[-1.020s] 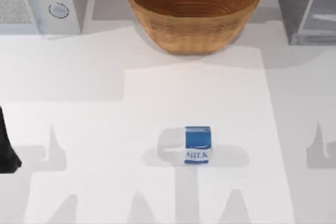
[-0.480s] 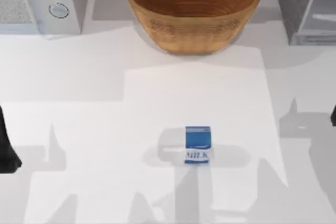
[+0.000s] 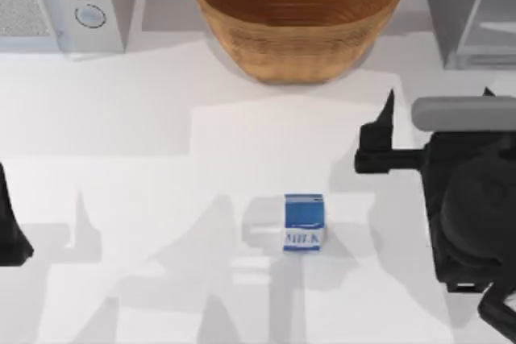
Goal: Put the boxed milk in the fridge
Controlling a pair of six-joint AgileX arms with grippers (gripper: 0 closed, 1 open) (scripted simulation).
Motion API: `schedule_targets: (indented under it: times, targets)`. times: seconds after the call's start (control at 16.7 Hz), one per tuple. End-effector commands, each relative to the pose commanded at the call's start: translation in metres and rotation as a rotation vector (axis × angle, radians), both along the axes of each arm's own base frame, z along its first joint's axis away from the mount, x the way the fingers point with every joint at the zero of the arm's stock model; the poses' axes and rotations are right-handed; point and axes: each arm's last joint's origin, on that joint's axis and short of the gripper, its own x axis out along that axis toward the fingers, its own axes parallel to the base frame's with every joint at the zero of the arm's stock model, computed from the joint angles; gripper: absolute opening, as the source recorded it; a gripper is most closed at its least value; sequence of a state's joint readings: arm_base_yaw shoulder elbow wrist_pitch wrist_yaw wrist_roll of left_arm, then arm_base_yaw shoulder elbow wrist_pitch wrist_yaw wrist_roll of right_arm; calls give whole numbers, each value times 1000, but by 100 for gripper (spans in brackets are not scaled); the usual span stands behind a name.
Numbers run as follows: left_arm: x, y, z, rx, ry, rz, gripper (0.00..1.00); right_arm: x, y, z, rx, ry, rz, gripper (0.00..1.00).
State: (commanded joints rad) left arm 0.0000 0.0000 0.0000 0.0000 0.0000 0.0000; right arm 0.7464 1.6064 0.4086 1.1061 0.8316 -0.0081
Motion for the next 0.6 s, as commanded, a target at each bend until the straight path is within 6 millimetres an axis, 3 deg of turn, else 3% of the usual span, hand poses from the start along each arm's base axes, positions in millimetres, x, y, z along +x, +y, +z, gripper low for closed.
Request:
schedule_targets:
  times: [0.3, 0.6]
  targets:
    - [0, 0, 0, 0, 0, 0, 100, -21, 76, -64, 28, -31, 23, 100]
    - [0, 0, 0, 0, 0, 0, 100, -61, 113, -124, 66, -50, 48, 100]
